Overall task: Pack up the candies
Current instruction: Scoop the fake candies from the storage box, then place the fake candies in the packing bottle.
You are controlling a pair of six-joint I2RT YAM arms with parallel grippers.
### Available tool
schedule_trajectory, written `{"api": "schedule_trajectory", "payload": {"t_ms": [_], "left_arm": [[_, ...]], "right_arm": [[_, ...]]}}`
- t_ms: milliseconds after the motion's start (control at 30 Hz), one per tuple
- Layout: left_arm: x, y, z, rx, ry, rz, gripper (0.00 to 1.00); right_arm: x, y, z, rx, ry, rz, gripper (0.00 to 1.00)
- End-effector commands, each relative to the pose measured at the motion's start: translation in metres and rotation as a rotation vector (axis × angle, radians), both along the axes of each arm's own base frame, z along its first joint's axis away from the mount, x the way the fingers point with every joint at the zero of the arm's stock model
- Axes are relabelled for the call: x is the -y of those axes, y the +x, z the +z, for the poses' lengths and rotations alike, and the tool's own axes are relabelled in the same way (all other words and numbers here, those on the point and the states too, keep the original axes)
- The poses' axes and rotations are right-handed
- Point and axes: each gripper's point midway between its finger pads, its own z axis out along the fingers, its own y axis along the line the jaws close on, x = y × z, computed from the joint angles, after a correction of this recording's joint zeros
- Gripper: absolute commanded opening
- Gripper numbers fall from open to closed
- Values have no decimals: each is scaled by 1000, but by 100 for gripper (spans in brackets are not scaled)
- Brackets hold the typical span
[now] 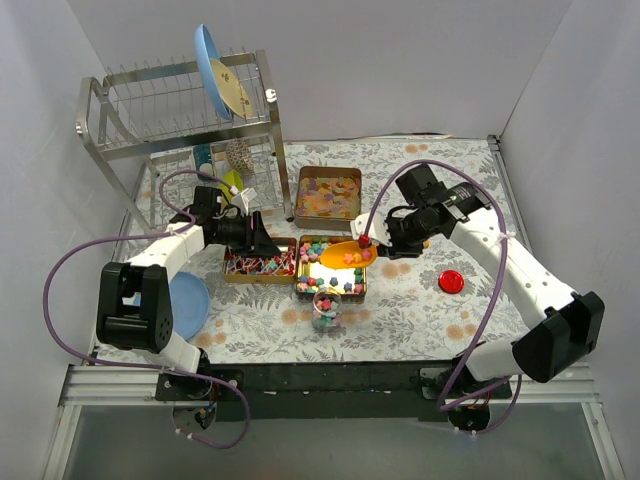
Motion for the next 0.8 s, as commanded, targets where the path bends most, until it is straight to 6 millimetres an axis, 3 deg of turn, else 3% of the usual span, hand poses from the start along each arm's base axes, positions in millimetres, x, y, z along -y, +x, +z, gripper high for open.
{"api": "schedule_trajectory", "payload": {"t_ms": [0,100,367,767], "left_arm": [[-3,2,8,45,4,23,38],[-1,4,12,55,-10,17,38],[1,14,14,83,-20,38,38],[-2,11,14,102,-1,42,39]], "right_arm": [[13,-9,29,78,-60,54,1],[16,-14,38,72,-77,59,1],[21,-29,39,179,-242,138,1],[13,-18,31,290,-471,119,1]]}}
